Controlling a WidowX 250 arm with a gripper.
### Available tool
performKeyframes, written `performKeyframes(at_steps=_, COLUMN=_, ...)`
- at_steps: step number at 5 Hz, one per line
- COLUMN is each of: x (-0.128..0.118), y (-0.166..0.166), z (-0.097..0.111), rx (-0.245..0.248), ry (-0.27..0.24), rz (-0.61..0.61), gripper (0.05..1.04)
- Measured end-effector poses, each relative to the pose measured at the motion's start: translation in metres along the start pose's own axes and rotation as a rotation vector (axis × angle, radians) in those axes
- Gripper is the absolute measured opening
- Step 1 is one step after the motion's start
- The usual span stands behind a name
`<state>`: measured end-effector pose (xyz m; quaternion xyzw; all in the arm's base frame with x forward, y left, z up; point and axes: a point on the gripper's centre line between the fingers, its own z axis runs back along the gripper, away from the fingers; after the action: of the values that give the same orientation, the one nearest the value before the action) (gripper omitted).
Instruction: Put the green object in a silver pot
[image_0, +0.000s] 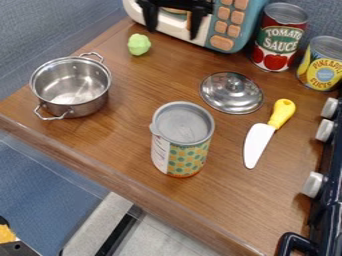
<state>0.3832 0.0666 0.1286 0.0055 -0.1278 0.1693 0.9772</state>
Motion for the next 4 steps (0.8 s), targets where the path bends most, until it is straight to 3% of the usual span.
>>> performKeyframes(at_steps=2, x=0.028, y=0.035, z=-0.037, rx=0.071, ry=0.003, rz=0.03, gripper=1.001)
performKeyframes(at_steps=4, x=0.031, y=0.047, z=-0.057, rx=0.12, ry=0.023, rz=0.019, gripper=1.001)
